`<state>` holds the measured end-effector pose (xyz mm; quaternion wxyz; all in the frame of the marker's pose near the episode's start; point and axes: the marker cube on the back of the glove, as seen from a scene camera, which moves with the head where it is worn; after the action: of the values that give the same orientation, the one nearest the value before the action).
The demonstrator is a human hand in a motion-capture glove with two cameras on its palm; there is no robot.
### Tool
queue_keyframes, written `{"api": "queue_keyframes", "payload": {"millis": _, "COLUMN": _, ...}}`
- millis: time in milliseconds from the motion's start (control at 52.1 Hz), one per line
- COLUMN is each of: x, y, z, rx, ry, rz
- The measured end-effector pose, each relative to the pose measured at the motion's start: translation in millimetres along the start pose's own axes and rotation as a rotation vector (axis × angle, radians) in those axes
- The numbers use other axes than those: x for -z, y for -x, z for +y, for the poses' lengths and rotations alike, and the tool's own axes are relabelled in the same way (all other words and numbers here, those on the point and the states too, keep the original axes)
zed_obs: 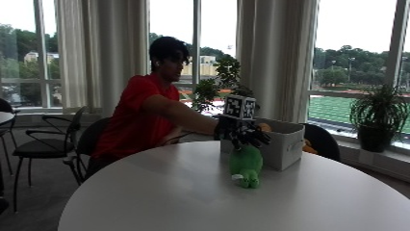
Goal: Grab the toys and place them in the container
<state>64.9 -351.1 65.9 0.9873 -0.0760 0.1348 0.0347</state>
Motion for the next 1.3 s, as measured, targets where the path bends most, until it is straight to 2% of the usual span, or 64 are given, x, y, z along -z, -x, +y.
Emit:
{"api": "queue_keyframes", "payload": {"millis": 326, "x": -48, "y": 15, "z": -11, "rx": -0.053, "ry": 0.194, "rz": -0.023}}
{"api": "queue_keyframes", "payload": {"millis": 499, "x": -62, "y": 20, "z": -5, "rx": -0.052, "ry": 0.279, "rz": 0.066}}
{"api": "queue_keyframes", "payload": {"millis": 767, "x": -64, "y": 25, "z": -8, "rx": -0.039, "ry": 0.211, "rz": 0.107}}
{"api": "queue_keyframes", "payload": {"millis": 997, "x": -56, "y": 20, "z": -9, "rx": -0.034, "ry": 0.04, "rz": 0.049}}
{"api": "queue_keyframes", "payload": {"millis": 1132, "x": -40, "y": 17, "z": 4, "rx": -0.039, "ry": 0.001, "rz": -0.004}}
{"api": "queue_keyframes", "payload": {"millis": 1304, "x": 22, "y": 5, "z": 21, "rx": -0.058, "ry": -0.056, "rz": 0.002}}
